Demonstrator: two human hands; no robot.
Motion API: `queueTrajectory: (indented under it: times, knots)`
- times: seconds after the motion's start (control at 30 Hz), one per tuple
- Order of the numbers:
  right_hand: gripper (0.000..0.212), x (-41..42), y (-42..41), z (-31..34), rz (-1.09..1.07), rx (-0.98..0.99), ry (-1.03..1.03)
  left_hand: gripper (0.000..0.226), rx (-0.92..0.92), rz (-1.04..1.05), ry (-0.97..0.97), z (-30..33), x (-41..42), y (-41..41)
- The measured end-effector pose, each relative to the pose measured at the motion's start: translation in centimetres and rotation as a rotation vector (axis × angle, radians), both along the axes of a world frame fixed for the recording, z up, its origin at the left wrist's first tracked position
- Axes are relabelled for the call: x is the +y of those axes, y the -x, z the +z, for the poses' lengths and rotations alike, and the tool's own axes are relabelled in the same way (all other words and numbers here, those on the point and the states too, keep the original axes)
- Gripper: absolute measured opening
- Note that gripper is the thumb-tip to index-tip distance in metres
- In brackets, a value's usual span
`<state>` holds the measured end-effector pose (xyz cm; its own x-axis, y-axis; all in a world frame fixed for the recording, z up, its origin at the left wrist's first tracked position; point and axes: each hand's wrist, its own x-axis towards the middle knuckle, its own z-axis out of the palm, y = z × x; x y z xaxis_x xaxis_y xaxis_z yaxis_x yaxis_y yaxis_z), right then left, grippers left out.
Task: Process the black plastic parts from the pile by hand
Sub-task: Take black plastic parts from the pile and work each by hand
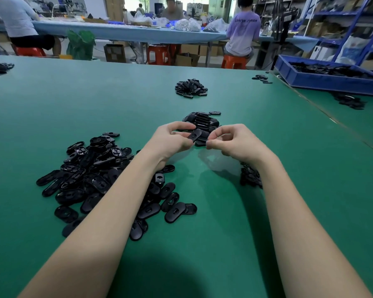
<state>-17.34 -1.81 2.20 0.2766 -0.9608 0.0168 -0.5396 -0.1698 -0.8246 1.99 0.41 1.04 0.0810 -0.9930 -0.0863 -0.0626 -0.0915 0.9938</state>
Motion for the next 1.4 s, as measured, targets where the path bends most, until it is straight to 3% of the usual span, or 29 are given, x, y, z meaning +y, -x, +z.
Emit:
queueTrajectory:
  times: [0.13,0.27,0.43,0.77,0.93,1.4]
  knots:
    - [0.009,0.2,-0.7,0.0,-0.023,-0.175,-0.015,0.037,0.072,-0.053,-0.006,0.1,0.0,0.5]
    - [0.009,0.3,-1.0,0.0,-0.020,-0.255,-0.052,0.026,-0.071,-0.066,0.039,0.0,0.0,0.4]
    - [0.011,0.3,-0.9,0.1,-0.049,-0.230,-0.051,0.036,-0.136,-0.045,0.117,-0.1,0.0,0.6]
    - [0.009,0.6,-1.2,0.0,-0.067,-0.182,-0.045,0.010,-0.145,-0.005,0.146,-0.7,-0.1,0.8]
    - [0.007,0.5,-1.4,-0.1,-0.146,-0.202,-0.101,0.025,-0.129,-0.004,0.189,-0.6,-0.1,0.6]
    - [0.010,0.4,-1.6,0.0,-0.238,-0.274,-0.151,0.028,-0.177,-0.059,0.249,-0.3,0.1,0.7]
